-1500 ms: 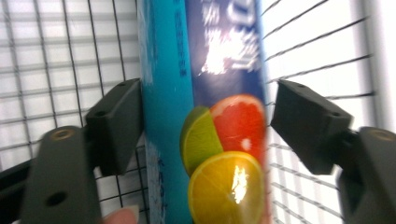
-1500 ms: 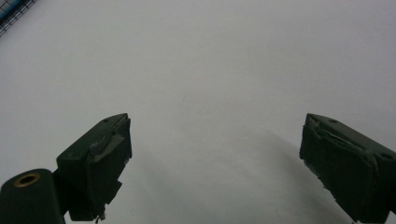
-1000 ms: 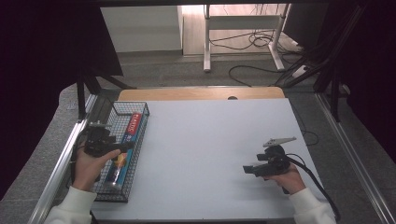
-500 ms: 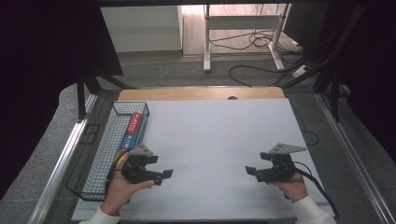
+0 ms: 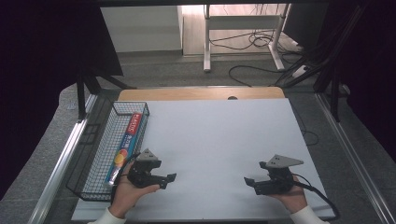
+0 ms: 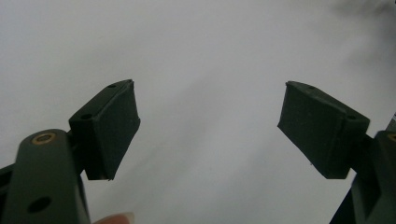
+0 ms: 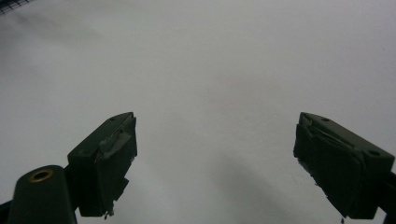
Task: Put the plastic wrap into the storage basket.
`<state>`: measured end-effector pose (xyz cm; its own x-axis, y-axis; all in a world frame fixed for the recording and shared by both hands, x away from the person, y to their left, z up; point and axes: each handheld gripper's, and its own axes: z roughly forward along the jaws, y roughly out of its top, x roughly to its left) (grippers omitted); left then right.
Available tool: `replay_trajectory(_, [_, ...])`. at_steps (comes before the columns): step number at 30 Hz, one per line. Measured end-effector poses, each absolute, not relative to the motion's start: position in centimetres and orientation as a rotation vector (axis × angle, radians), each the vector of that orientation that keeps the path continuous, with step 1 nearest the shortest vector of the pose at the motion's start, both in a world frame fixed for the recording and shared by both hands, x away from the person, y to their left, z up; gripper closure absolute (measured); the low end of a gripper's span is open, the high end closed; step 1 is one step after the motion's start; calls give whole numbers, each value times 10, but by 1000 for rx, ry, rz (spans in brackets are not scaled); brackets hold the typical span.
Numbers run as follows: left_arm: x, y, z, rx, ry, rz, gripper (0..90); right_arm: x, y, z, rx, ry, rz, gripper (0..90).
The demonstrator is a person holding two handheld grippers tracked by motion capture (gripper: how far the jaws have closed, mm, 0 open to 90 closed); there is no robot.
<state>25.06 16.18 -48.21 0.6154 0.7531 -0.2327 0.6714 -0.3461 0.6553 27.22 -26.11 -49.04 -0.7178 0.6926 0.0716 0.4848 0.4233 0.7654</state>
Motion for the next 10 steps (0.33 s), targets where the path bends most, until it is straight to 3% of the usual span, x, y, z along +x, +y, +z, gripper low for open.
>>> replay_trajectory(10, [252, 163, -490, 2114, 1126, 131, 186, 272, -262, -492, 998, 2423, 1155, 119])
